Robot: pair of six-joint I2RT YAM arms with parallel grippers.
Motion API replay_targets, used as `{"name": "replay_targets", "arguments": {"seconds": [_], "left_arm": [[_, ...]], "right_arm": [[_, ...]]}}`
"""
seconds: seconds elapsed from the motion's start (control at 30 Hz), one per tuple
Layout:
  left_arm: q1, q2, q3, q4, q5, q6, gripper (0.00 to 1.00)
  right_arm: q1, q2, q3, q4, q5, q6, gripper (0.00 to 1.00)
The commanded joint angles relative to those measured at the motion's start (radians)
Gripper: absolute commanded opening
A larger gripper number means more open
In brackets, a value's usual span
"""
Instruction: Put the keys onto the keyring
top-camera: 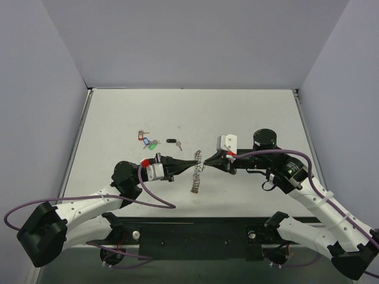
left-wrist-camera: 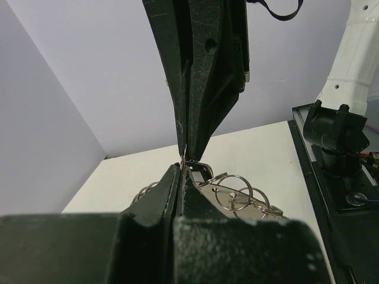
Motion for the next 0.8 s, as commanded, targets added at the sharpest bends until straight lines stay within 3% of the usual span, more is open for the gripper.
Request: {"name": "replay_targets", "arguments": {"seconds": [0.0,0.77], "left_arm": [[0.006,-0.011,0.020,0.063,0.013,0.003,0.00],[0.006,-0.016,0.015,0.060,-0.019,0.015,0.00]], "right_arm": [[-0.008,-0.010,0.038,0.052,-0.040,0.012,0.00],[-0.008,-0.008,0.037,0.049,-0.043,0.021,0.00]]}}
